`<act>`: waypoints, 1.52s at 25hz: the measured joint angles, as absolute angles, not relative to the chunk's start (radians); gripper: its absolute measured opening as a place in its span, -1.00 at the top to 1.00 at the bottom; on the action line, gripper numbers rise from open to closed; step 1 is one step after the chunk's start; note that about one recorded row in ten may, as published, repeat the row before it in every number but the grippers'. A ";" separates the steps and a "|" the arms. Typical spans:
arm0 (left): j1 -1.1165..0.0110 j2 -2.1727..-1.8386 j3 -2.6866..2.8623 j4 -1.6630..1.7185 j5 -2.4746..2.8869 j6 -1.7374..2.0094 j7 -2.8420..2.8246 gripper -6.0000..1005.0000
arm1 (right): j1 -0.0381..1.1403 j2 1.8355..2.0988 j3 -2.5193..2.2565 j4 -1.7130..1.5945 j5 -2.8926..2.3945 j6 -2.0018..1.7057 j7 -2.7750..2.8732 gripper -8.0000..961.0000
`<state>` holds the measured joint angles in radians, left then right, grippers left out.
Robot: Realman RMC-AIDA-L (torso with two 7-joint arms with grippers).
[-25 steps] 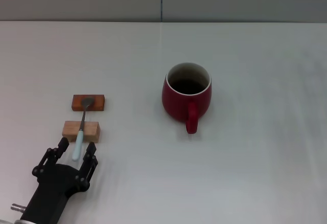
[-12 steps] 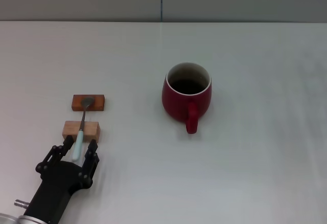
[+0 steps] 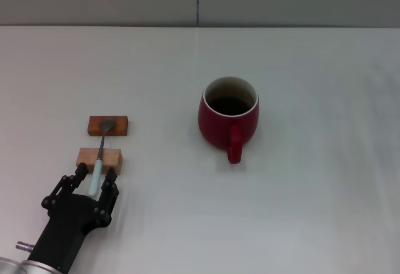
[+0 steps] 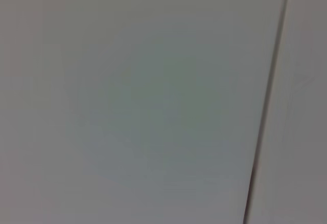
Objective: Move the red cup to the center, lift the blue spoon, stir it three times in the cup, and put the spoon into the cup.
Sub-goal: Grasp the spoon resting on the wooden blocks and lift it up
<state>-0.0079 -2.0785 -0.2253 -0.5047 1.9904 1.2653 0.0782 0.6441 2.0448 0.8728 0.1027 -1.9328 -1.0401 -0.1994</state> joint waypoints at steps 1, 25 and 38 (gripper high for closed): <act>-0.008 -2.079 -0.226 -0.505 1.986 1.265 0.078 -0.06 | 0.644 2.045 0.873 0.103 -1.933 -1.040 -0.199 0.89; -0.011 -2.079 -0.225 -0.503 1.980 1.249 0.080 0.06 | 0.644 2.045 0.873 0.100 -1.933 -1.042 -0.199 0.89; -0.016 -2.079 -0.225 -0.505 1.979 1.247 0.080 0.16 | 0.641 2.045 0.873 0.097 -1.933 -1.052 -0.199 0.89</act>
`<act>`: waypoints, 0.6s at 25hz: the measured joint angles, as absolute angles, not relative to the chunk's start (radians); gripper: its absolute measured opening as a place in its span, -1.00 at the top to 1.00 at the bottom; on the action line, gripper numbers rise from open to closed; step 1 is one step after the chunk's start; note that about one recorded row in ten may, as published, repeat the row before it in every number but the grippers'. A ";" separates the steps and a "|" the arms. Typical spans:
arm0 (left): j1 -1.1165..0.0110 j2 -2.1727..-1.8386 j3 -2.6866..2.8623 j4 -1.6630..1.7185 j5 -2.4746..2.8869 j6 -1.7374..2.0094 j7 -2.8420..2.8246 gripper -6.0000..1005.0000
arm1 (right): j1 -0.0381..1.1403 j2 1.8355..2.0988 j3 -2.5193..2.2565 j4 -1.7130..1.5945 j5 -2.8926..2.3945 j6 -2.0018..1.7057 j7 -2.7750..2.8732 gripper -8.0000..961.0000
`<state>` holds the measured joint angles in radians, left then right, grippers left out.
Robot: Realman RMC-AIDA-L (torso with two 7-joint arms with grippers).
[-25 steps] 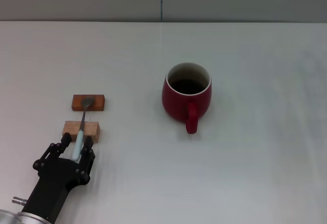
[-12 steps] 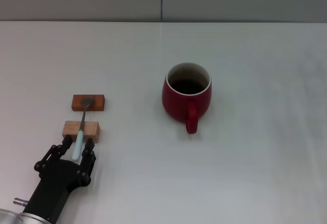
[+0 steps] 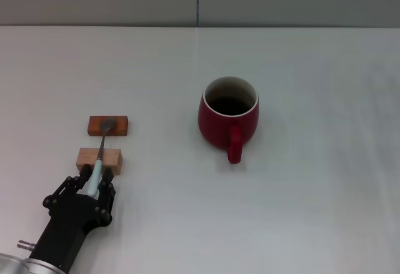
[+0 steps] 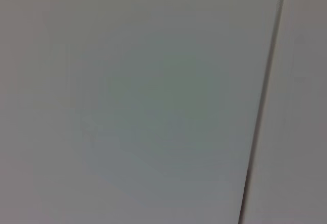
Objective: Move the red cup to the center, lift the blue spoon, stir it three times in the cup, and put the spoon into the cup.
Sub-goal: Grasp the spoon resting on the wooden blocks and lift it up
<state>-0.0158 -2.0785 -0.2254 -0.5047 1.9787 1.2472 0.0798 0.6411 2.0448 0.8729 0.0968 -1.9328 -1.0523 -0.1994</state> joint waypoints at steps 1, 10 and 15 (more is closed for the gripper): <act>-0.016 -2.079 -0.225 -0.505 1.979 1.247 0.080 0.20 | 0.641 2.045 0.873 0.096 -1.933 -1.052 -0.199 0.89; -0.017 -2.079 -0.224 -0.505 1.979 1.252 0.080 0.27 | 0.642 2.045 0.873 0.096 -1.933 -1.052 -0.199 0.89; -0.017 -2.079 -0.224 -0.506 1.979 1.250 0.080 0.28 | 0.644 2.045 0.873 0.095 -1.933 -1.052 -0.199 0.89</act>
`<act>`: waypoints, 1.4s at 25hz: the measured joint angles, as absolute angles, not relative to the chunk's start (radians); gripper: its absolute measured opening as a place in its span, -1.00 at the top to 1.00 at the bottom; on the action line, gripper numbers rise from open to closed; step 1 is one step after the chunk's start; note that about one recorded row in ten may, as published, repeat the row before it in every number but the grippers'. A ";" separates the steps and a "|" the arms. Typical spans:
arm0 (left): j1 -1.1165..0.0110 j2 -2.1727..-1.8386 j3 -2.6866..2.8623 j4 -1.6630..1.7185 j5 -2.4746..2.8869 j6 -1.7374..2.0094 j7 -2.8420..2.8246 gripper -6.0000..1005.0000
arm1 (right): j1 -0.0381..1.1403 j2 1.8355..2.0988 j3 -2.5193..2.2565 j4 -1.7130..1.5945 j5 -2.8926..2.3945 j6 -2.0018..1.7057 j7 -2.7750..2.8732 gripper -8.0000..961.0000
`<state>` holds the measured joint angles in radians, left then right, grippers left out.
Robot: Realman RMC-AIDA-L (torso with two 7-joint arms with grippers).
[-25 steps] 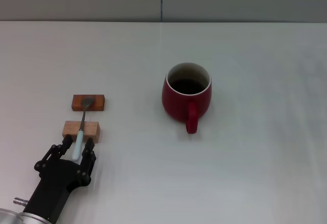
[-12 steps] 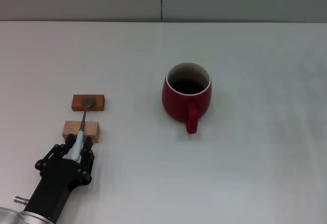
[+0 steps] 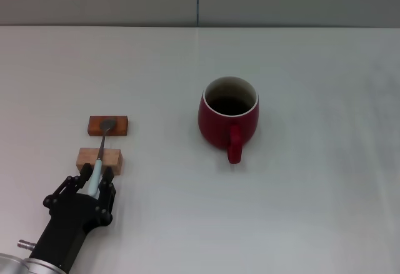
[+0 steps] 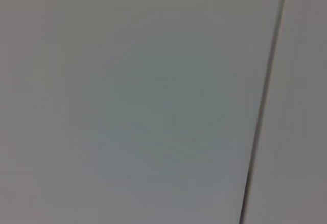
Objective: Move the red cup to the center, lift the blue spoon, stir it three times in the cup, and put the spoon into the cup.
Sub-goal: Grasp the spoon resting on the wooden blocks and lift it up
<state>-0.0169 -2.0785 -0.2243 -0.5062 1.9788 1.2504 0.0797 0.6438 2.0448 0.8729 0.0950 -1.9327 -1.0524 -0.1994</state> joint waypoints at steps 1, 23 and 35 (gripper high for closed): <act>-0.017 -2.079 -0.224 -0.506 1.979 1.249 0.080 0.28 | 0.644 2.045 0.873 0.095 -1.933 -1.052 -0.199 0.89; -0.020 -2.079 -0.221 -0.507 1.963 1.252 0.080 0.46 | 0.646 2.044 0.873 0.094 -1.933 -1.050 -0.199 0.89; -0.021 -2.079 -0.225 -0.508 1.963 1.246 0.081 0.46 | 0.646 2.043 0.873 0.095 -1.933 -1.050 -0.199 0.89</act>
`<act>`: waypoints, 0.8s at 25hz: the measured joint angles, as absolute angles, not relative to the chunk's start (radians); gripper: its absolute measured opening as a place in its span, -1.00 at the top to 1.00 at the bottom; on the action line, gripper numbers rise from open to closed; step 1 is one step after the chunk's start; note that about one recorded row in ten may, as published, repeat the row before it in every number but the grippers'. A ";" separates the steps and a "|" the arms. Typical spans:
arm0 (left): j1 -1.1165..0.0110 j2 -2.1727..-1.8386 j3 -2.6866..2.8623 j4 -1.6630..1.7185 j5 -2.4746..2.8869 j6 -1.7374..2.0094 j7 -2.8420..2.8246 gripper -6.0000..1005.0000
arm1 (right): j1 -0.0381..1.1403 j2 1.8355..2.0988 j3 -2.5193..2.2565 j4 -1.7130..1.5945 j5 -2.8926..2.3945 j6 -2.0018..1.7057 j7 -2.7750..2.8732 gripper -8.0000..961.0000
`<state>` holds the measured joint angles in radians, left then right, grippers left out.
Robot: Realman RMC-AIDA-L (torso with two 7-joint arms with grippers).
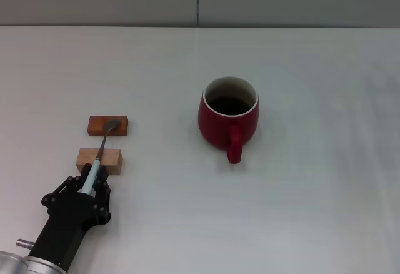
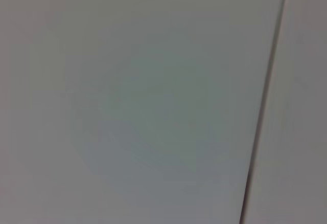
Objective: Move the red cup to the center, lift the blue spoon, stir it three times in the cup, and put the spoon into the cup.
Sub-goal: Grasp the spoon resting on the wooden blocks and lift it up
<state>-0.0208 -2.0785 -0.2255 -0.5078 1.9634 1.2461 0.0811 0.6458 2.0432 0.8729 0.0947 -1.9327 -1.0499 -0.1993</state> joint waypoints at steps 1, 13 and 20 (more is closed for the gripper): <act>-0.021 -2.079 -0.226 -0.508 1.963 1.246 0.081 0.47 | 0.646 2.043 0.873 0.095 -1.933 -1.050 -0.199 0.89; -0.029 -2.079 -0.226 -0.507 1.963 1.244 0.081 0.59 | 0.646 2.043 0.873 0.095 -1.933 -1.051 -0.199 0.89; -0.032 -2.079 -0.226 -0.505 1.959 1.238 0.081 0.65 | 0.646 2.043 0.873 0.095 -1.933 -1.051 -0.199 0.89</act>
<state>-0.0322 -2.0786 -0.2255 -0.5046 1.9587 1.2383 0.0813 0.6458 2.0432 0.8729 0.0951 -1.9327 -1.0509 -0.1993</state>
